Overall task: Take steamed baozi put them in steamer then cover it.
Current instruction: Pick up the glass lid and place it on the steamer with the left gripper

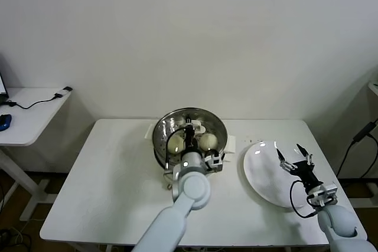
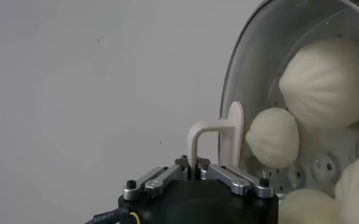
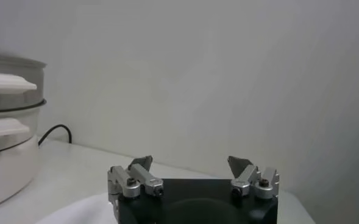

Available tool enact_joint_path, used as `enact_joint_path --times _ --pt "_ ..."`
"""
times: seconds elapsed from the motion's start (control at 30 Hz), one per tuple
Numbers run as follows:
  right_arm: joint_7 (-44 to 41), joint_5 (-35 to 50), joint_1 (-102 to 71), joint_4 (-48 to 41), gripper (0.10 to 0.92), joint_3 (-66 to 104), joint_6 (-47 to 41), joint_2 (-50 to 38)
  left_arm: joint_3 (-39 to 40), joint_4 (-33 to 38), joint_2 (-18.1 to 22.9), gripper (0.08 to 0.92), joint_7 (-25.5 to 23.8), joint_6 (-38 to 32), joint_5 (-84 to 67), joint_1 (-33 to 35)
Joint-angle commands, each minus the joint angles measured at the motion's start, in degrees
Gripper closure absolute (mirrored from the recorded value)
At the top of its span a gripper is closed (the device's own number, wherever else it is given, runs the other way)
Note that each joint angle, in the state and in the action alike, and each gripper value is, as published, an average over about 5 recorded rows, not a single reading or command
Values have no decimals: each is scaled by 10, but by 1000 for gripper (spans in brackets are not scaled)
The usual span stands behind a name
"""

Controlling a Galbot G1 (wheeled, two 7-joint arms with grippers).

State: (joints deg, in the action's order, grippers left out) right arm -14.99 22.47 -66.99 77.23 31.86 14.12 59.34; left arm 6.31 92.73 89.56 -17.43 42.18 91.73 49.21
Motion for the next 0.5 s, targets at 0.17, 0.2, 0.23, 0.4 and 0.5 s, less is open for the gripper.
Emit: enact_joint_path --times 0.17,0.2,0.23,0.4,0.5 --pt "-2 -1 0 -2 203 3 1 2 -1 -5 0 853 14 28 -2 7" --pt "-3 -1 0 -2 203 3 1 2 -1 -5 -1 853 14 28 -2 8" --pt "-3 -1 0 -2 203 3 1 2 -1 -5 -2 853 14 28 -2 9" --pt "-4 -2 0 -3 203 4 1 2 0 -2 -8 853 12 27 -7 9" --pt "-5 -2 1 -4 203 4 0 2 2 5 -14 853 11 27 -14 8"
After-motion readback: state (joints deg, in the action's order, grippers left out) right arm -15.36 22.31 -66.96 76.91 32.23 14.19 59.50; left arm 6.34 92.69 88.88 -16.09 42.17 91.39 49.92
